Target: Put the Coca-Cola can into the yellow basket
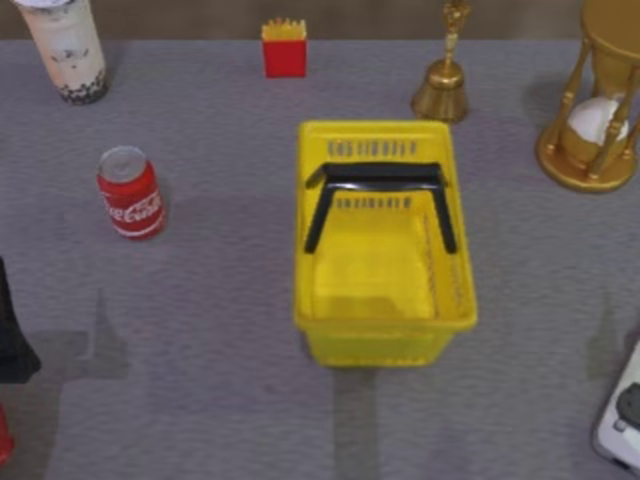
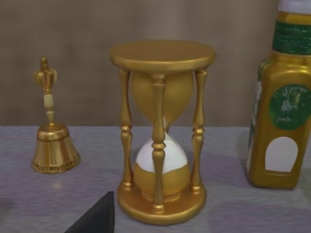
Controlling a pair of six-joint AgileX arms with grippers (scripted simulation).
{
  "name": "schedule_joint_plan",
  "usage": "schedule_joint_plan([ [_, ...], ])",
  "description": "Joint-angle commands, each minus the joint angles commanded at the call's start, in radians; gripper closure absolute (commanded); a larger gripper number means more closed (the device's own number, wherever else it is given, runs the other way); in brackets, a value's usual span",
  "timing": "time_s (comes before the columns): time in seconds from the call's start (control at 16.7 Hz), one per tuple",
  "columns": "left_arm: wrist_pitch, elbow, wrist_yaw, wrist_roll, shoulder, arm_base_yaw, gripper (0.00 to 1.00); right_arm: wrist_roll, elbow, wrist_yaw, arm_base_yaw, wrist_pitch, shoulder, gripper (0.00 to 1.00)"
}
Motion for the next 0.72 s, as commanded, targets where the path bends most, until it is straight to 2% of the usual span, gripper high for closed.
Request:
schedule_joint_plan([
  [0.3,-0.057,0.055,0.008,0.02,0.061,-0.014,0.0,0.0,0.0,0.0,0.0,0.0,0.0,0.0],
  [0.48,-0.185,0.19,0.022,0.067,0.212,-0.042,0.0,0.0,0.0,0.0,0.0,0.0,0.0,0.0],
  [0.72,-0.424,0.47,0.042,0.162,0.527,-0.089,0.0,0.0,0.0,0.0,0.0,0.0,0.0,0.0],
])
